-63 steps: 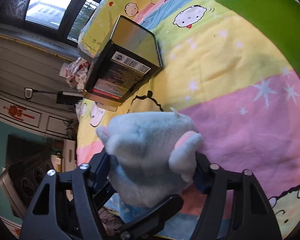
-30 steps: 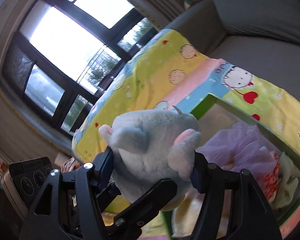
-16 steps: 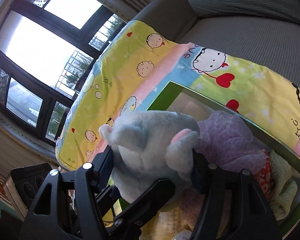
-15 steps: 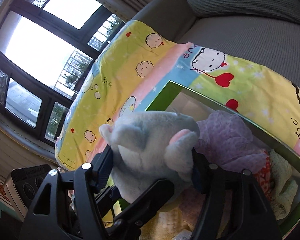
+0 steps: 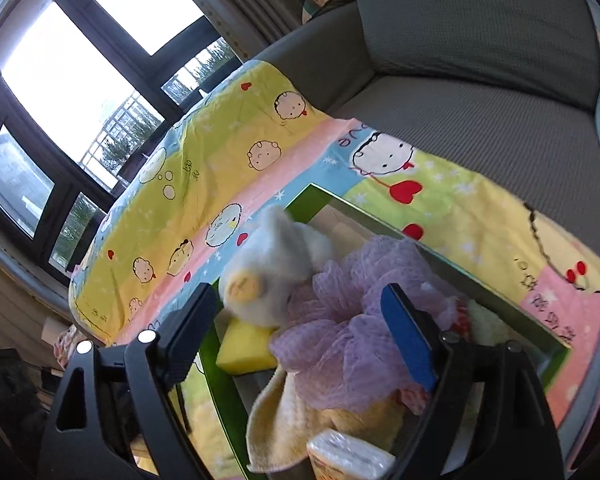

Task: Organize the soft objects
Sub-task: 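Lower the plush toy into the box and open the right tool, then move the right tool to the blue tissue pack beside the tin and grasp it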

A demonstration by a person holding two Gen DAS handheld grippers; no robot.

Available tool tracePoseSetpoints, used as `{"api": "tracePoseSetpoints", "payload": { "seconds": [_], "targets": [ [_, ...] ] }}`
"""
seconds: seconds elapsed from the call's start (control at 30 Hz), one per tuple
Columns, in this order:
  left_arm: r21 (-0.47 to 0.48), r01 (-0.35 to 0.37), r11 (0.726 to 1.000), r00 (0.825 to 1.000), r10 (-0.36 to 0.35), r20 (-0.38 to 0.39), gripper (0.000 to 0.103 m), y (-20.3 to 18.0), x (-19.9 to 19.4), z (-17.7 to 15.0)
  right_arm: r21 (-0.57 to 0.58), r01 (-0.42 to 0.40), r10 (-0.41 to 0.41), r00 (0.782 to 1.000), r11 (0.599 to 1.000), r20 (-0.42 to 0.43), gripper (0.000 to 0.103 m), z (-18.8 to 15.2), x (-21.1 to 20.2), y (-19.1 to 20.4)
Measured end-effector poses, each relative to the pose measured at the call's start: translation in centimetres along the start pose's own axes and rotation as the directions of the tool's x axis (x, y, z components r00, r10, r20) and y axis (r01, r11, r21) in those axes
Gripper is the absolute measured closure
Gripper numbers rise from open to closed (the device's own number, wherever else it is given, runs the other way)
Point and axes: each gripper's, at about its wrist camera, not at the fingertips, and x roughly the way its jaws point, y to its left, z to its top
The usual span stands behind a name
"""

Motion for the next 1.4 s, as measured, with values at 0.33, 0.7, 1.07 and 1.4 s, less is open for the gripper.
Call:
{"api": "tracePoseSetpoints", "payload": {
  "seconds": [0.33, 0.7, 1.07, 1.4],
  "targets": [
    [-0.122, -0.193, 0.974, 0.977, 0.203, 0.072, 0.019, 4.6, -11.0, -3.5, -0.111, 0.024, -0.015, 0.996, 0.993, 0.084, 0.008, -1.9, -4.7, 2.9],
    [-0.279, -0.476, 0.834, 0.855, 0.513, 0.073, 0.013, 10.3, -20.9, -11.2, -0.320, -0.078, 0.089, 0.996, 0.944, 0.018, 0.005, -6.6, -5.2, 10.8],
    [-0.510, -0.591, 0.625, 0.747, 0.662, -0.053, 0.013, 19.3, -25.7, -19.2, -0.433, -0.250, 0.162, 0.959, 0.866, -0.231, 0.010, -15.1, -2.7, 17.6],
    [-0.625, -0.572, 0.531, 0.732, 0.674, -0.097, 0.013, 22.3, -28.6, -21.3, -0.726, -0.419, 0.010, 0.869, 0.544, -0.494, 0.058, -24.3, 2.1, 33.9]
  ]
}}
